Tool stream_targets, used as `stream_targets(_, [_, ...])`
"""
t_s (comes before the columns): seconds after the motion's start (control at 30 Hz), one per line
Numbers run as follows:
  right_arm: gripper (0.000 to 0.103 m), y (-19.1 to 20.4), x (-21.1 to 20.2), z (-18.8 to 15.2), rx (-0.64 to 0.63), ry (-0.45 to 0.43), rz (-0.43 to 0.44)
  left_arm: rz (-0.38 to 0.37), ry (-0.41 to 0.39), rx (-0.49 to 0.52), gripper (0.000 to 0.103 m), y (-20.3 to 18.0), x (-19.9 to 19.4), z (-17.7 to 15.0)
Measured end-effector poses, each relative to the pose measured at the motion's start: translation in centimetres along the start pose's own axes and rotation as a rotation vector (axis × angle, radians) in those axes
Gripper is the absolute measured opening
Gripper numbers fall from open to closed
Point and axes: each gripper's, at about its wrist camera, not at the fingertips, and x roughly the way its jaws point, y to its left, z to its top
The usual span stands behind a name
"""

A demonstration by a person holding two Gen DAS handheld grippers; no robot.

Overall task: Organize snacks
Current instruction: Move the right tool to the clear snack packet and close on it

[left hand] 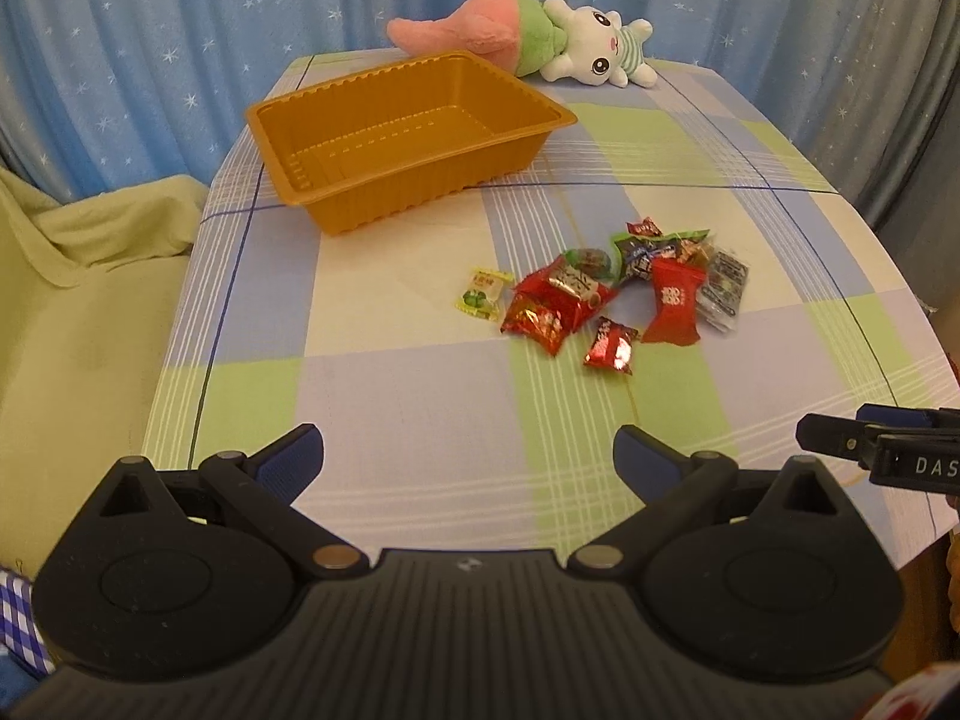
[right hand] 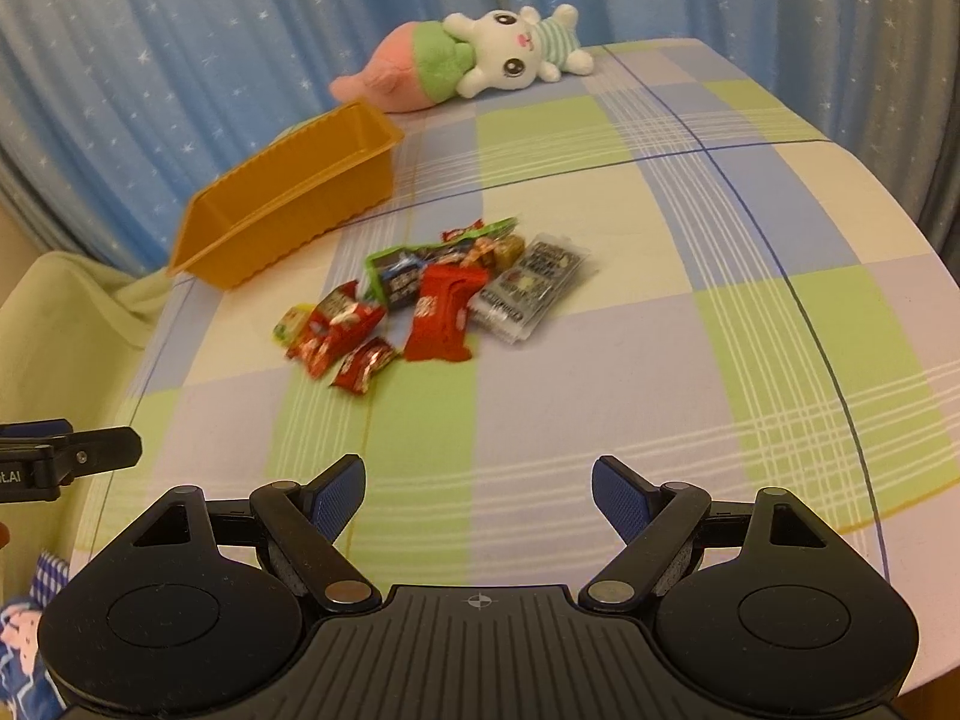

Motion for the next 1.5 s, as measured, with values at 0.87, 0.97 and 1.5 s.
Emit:
stream_targets(0.87, [0.053, -2.5, 7.0, 6.3, 0.096, -0.084, -0.02, -0.06, -0.035, 0.066, 0.093, 0.4, 8.0, 6.0])
stream_targets(0.97, [0.049, -2.3, 8.1, 7.1, 0.031, -0.103, -0.034, -0.062, -0.032, 0.069, 0.093, 0.6, 8.6, 6.6])
stream_targets(1.5, [0.034, -0.6, 13.4, 9.1, -0.363, -0.127, -0.043, -0.056, 0.008, 0.063, 0.093, 2.0, 11.1, 7.6])
